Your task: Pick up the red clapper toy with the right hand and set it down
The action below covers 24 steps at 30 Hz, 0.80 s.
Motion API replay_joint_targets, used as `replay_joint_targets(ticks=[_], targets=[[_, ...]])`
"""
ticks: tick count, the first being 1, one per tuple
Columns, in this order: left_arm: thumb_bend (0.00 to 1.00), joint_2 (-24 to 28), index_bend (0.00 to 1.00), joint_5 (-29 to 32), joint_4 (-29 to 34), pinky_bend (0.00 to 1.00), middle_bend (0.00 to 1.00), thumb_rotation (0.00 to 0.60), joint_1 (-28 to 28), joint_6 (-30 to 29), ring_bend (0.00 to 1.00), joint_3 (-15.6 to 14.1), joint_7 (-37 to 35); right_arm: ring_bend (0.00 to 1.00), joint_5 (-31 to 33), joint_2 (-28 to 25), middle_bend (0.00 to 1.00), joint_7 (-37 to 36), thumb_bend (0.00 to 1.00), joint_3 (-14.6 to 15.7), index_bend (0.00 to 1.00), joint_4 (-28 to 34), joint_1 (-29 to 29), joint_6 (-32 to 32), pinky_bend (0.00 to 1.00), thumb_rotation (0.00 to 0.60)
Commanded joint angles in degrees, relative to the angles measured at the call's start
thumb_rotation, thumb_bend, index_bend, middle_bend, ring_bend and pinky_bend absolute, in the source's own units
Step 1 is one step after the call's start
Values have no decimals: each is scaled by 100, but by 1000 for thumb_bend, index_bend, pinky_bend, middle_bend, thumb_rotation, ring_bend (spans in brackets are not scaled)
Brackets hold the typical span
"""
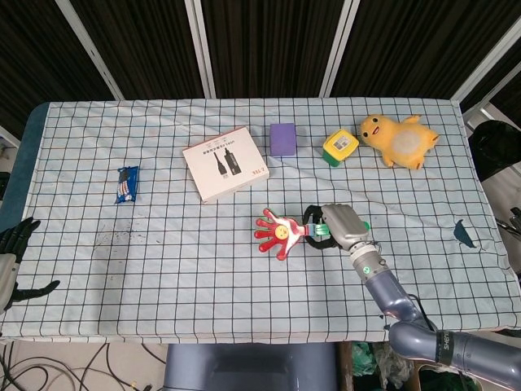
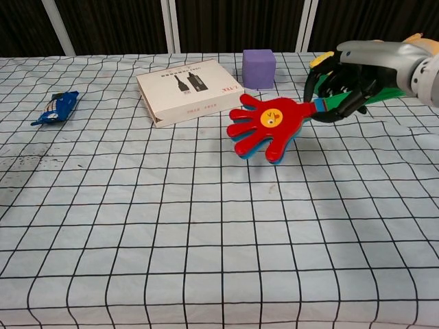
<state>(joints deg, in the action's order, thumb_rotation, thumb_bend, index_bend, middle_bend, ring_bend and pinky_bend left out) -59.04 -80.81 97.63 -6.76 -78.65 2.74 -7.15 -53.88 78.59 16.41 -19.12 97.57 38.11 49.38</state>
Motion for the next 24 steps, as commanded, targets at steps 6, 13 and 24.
replay_joint_targets(ticks=[6, 13, 24], targets=[[0, 14, 0, 24, 38, 0, 0, 600, -1, 32, 0, -5, -43, 621, 139, -83, 700, -1307, 687, -523, 817, 1151, -171, 864, 727, 600], [0, 50, 0, 27, 90, 0, 0, 600, -8, 76, 0, -14, -129, 621, -97, -381, 699, -3531, 688, -1244, 817, 1964, -634, 594, 727, 600], [0, 72, 0, 57, 121, 0, 0, 600, -13, 103, 0, -14, -135, 630, 117, -876, 710, -1313, 697, -140, 828, 1089, -224, 328, 727, 600]])
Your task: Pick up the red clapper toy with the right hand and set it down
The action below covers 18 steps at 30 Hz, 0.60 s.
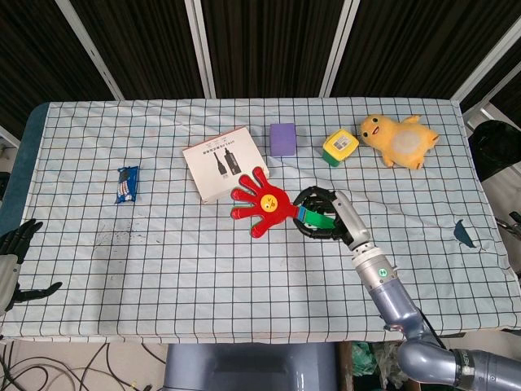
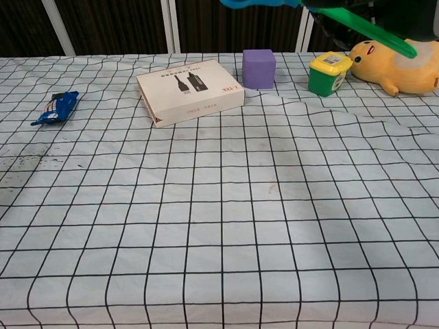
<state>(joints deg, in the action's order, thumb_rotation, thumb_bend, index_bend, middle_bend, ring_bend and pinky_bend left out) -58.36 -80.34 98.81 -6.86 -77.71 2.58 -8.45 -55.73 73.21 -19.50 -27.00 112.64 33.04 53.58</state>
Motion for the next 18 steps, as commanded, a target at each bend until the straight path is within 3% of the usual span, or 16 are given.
replay_joint_targets(ticks=[1, 7, 12, 14, 18], targets=[[0, 6, 0, 15, 5, 0, 0, 600, -4, 14, 0, 4, -6, 630, 416, -349, 710, 2548, 697, 741, 828, -461, 344, -73, 727, 600], [0, 29, 0, 24, 26, 0, 0, 600, -13, 52, 0, -6, -19, 633, 1702, -316, 712, 4400, 698, 1210, 832, -557, 856, 452, 728, 600], [0, 42, 0, 52, 42, 0, 0, 600, -17, 74, 0, -1, -39, 634, 2030, -118, 712, 5607, 699, 1439, 831, -632, 1153, 1266, 728, 600], [0, 50, 0, 62, 56, 0, 0, 600, -21, 93, 0, -3, -51, 634, 2124, -31, 713, 5652, 699, 1379, 833, -562, 1180, 1424, 728, 600], [0, 60, 0, 64, 67, 0, 0, 600, -20, 93, 0, -3, -55, 634, 2196, -8, 713, 4795, 701, 947, 835, -283, 1054, 1313, 728, 600]])
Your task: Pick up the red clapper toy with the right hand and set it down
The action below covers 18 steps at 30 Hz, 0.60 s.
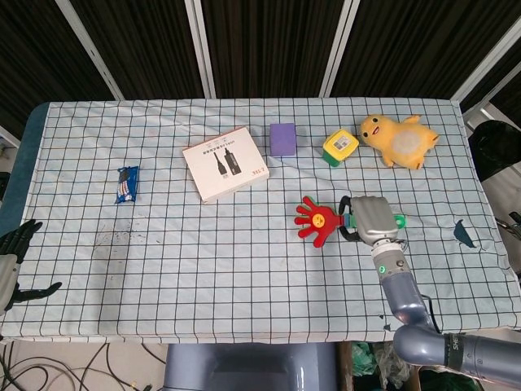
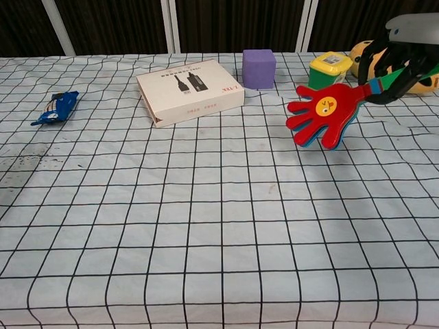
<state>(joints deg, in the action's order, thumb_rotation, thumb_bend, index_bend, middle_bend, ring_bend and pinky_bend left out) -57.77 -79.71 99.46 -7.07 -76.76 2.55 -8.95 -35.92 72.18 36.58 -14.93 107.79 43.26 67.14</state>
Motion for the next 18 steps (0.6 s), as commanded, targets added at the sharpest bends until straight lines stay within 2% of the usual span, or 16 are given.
replay_joint_targets(ticks=[1, 4, 6, 7, 11, 15, 18], targets=[[0, 3, 0, 0, 1, 0, 0, 600, 3, -6, 0, 1, -5, 634, 175, 70, 713, -1140, 701, -395, 835, 279, -31, -114, 729, 600], [0, 4, 0, -2, 3, 0, 0, 600, 6, -11, 0, 1, -17, 634, 63, 0, 713, -2405, 701, -915, 835, 605, -280, -450, 728, 600], [0, 5, 0, -3, 5, 0, 0, 600, 4, 0, 0, -3, -25, 634, -128, -77, 712, -3986, 701, -1522, 835, 908, -636, -978, 728, 600], [0, 6, 0, -4, 8, 0, 0, 600, 2, 4, 0, -4, -27, 634, -311, -114, 712, -4620, 701, -1730, 835, 957, -808, -1222, 728, 600], [0, 6, 0, -21, 10, 0, 0, 600, 3, 3, 0, -15, -15, 634, -1136, 1, 709, -6396, 701, -2257, 835, 942, -1345, -1501, 728, 600], [0, 2, 0, -25, 4, 0, 0, 600, 11, -21, 0, -11, -9, 634, -1570, 148, 708, -7481, 701, -2436, 835, 829, -1628, -1565, 728, 600], [0, -9, 0, -35, -7, 0, 0, 600, 10, -24, 0, -16, 12, 634, -1877, 64, 709, -7339, 701, -2159, 835, 553, -1639, -1725, 728, 600]])
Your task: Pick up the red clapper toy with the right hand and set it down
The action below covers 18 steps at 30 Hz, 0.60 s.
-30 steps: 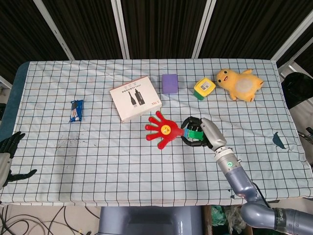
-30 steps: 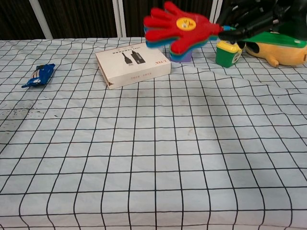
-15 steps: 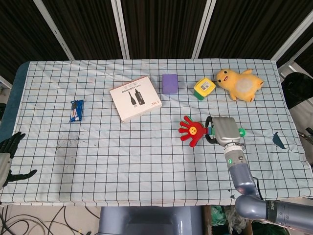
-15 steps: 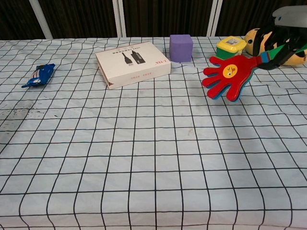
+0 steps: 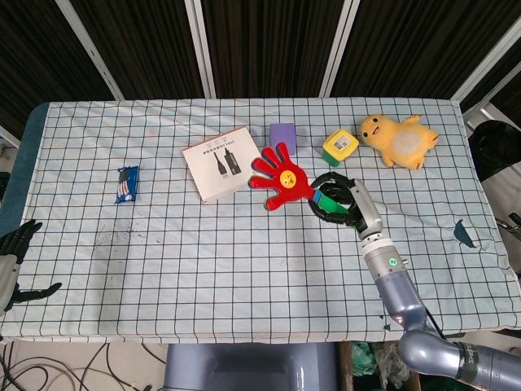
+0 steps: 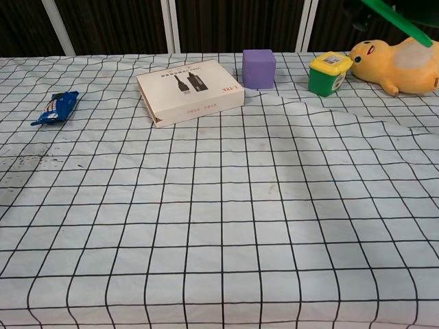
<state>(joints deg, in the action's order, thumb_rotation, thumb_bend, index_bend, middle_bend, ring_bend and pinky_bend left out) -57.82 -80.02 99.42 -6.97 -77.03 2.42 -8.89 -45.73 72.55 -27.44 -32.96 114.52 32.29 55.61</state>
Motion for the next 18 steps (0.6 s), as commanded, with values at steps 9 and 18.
replay_joint_targets(ticks=[9, 18], targets=[[0, -1, 0, 14, -4, 0, 0, 600, 0, 4, 0, 2, 6, 637, -809, -403, 715, 1768, 711, 768, 840, -773, 83, -607, 730, 600], [0, 6, 0, 39, 9, 0, 0, 600, -5, 23, 0, 4, 25, 639, 130, -166, 717, 6011, 711, 1866, 843, -1091, 819, 933, 730, 600]])
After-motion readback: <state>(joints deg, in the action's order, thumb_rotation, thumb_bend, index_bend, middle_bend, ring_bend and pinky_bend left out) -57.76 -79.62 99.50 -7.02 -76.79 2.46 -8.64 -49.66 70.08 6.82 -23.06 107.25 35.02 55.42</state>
